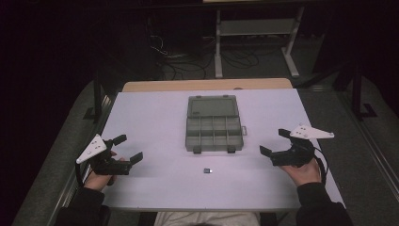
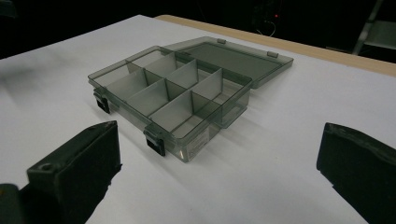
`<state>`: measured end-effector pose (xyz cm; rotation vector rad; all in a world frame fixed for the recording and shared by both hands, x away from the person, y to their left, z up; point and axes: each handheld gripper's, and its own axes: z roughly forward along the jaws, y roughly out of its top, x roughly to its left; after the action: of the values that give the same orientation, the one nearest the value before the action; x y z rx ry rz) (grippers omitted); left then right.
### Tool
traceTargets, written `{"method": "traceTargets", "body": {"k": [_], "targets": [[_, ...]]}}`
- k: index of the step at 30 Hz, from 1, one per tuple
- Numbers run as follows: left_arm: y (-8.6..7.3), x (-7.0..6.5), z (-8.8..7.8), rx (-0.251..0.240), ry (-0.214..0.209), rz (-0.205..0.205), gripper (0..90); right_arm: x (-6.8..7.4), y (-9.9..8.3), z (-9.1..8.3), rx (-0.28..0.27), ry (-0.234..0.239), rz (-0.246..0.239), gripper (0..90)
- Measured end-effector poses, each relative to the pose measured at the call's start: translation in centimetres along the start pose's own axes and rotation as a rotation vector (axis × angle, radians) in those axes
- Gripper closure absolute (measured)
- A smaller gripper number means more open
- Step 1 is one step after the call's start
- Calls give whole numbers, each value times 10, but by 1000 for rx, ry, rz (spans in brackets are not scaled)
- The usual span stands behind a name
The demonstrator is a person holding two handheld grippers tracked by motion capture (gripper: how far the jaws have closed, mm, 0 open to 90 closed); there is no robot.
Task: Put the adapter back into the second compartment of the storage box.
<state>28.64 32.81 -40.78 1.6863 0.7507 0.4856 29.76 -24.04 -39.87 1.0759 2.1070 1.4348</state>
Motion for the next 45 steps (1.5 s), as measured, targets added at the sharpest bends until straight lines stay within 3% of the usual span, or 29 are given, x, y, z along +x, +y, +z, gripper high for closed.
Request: {"method": "traceTargets", "body": {"k": [15, 32, 45], "targets": [[0, -1, 0, -2, -1, -3, 0, 3, 2, -1, 5, 14, 8, 0], [-1, -1, 0, 3, -5, 0, 0, 15, 10, 3, 47, 48, -30, 0], [-1, -1, -1, 4, 2, -4, 0, 35, 25, 11, 103, 86, -102, 0]]}}
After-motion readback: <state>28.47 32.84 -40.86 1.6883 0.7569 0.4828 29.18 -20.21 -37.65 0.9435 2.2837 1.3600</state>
